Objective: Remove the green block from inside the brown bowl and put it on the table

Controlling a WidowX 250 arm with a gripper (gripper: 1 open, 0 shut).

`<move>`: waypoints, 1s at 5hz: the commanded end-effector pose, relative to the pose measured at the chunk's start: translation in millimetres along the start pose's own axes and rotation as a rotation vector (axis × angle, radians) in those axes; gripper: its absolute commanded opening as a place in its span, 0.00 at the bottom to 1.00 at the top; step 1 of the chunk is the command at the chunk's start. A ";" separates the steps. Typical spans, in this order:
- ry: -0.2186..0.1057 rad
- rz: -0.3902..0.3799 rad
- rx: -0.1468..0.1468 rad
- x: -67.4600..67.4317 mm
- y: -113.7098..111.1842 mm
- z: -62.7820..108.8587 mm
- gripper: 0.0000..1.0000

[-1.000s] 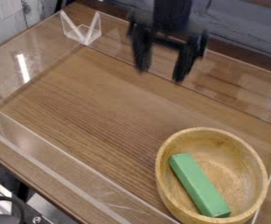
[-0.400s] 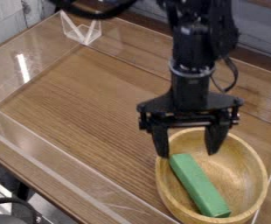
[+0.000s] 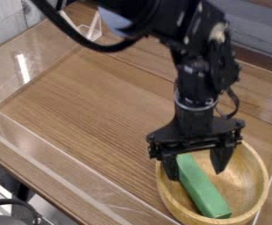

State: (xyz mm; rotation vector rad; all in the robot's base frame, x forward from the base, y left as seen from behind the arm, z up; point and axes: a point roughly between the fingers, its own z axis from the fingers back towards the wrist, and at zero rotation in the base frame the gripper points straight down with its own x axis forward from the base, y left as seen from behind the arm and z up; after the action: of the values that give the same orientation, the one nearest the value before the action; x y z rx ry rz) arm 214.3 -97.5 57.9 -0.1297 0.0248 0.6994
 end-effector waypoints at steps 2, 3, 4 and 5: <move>-0.019 0.009 -0.040 2.3 -11.3 -16.8 1.00; -0.022 0.013 -0.044 3.4 -11.8 -22.1 1.00; -0.024 0.015 -0.048 3.1 -12.4 -24.1 0.00; -0.023 0.013 -0.048 1.8 -12.5 -21.2 0.00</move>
State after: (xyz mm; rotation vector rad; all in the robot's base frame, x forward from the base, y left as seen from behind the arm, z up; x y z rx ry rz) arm 222.4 -105.0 32.9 -0.1506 0.0020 0.7248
